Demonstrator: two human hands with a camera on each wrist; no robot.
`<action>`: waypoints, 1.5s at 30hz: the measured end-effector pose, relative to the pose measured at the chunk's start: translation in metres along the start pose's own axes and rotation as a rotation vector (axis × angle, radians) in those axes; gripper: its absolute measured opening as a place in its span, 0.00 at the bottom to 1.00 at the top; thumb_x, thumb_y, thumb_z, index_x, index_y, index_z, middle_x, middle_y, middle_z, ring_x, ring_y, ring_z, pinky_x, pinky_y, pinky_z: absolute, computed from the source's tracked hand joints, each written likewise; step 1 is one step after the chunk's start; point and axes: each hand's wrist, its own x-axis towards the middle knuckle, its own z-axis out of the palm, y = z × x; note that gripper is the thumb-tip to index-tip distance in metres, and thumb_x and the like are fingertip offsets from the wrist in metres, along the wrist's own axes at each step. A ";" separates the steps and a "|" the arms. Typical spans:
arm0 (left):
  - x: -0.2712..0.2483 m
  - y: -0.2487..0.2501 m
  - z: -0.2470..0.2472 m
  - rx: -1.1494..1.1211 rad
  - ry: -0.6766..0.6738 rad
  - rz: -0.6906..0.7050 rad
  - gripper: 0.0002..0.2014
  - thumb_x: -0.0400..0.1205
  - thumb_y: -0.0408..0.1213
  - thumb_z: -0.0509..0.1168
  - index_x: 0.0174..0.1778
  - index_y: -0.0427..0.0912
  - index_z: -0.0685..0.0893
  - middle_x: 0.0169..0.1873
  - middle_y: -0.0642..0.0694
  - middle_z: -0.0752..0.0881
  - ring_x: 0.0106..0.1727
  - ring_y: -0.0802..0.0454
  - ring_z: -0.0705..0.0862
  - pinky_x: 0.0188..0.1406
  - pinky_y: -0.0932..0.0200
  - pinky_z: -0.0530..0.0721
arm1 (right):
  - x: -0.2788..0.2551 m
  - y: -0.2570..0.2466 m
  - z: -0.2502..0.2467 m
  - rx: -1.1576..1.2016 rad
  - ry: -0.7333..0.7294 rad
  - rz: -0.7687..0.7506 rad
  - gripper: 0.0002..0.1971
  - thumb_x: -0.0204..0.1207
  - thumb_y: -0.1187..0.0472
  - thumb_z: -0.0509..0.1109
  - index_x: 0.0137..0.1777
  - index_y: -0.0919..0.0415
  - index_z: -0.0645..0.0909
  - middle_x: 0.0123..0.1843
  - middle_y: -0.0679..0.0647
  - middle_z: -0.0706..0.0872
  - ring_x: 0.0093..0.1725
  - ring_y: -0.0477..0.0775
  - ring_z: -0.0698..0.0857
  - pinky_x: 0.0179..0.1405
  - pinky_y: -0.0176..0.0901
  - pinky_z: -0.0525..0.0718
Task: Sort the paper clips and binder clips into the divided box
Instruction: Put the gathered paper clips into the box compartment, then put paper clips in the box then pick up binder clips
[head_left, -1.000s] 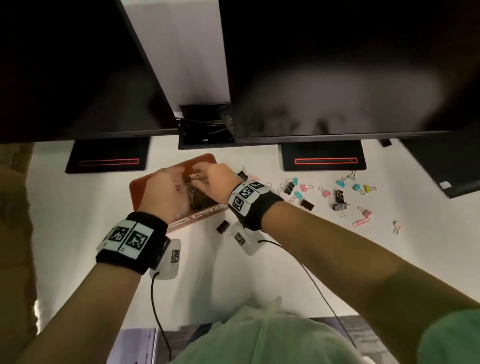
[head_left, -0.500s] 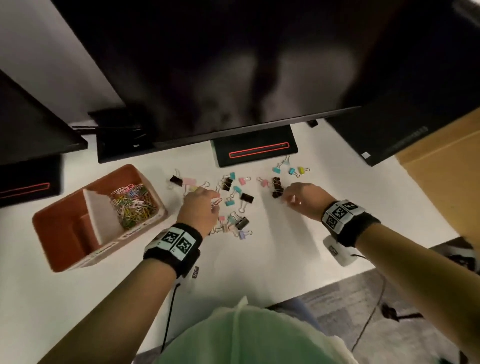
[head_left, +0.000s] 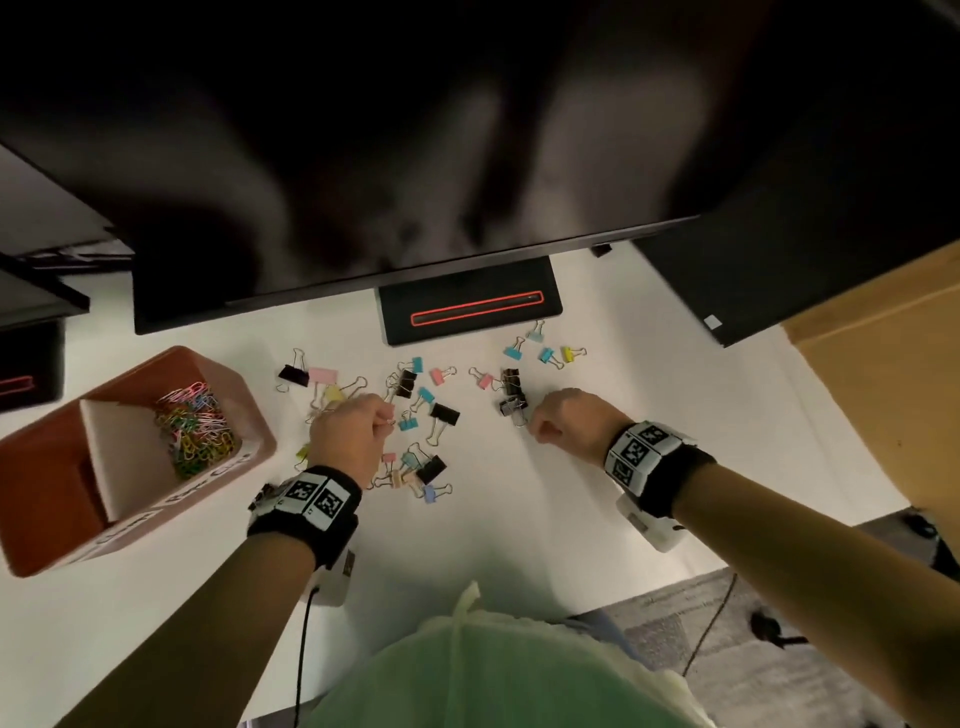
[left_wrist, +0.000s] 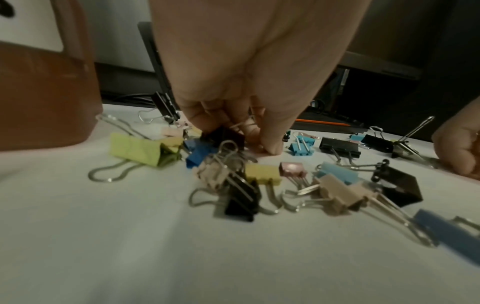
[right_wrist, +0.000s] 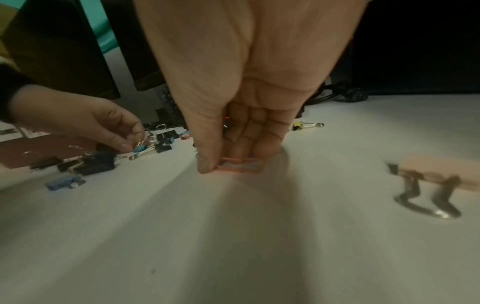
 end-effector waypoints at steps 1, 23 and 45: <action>0.000 -0.001 0.001 -0.005 -0.010 0.013 0.06 0.77 0.36 0.69 0.48 0.47 0.84 0.45 0.50 0.89 0.47 0.49 0.84 0.50 0.48 0.85 | 0.001 0.000 0.001 -0.031 -0.014 -0.021 0.07 0.76 0.63 0.65 0.47 0.58 0.84 0.49 0.56 0.85 0.51 0.58 0.81 0.53 0.49 0.81; -0.066 -0.020 -0.017 -0.313 -0.046 0.098 0.03 0.80 0.34 0.65 0.46 0.39 0.80 0.63 0.46 0.81 0.70 0.49 0.74 0.70 0.51 0.71 | 0.040 -0.048 -0.024 0.097 0.100 -0.161 0.03 0.82 0.57 0.60 0.47 0.47 0.70 0.68 0.55 0.81 0.67 0.59 0.79 0.67 0.52 0.78; -0.105 -0.073 -0.012 -0.092 -0.139 0.389 0.08 0.78 0.44 0.61 0.40 0.44 0.80 0.74 0.49 0.73 0.76 0.50 0.68 0.73 0.53 0.67 | 0.019 -0.103 0.054 -0.145 0.082 -0.590 0.03 0.80 0.58 0.65 0.48 0.56 0.79 0.77 0.51 0.73 0.81 0.55 0.61 0.79 0.53 0.52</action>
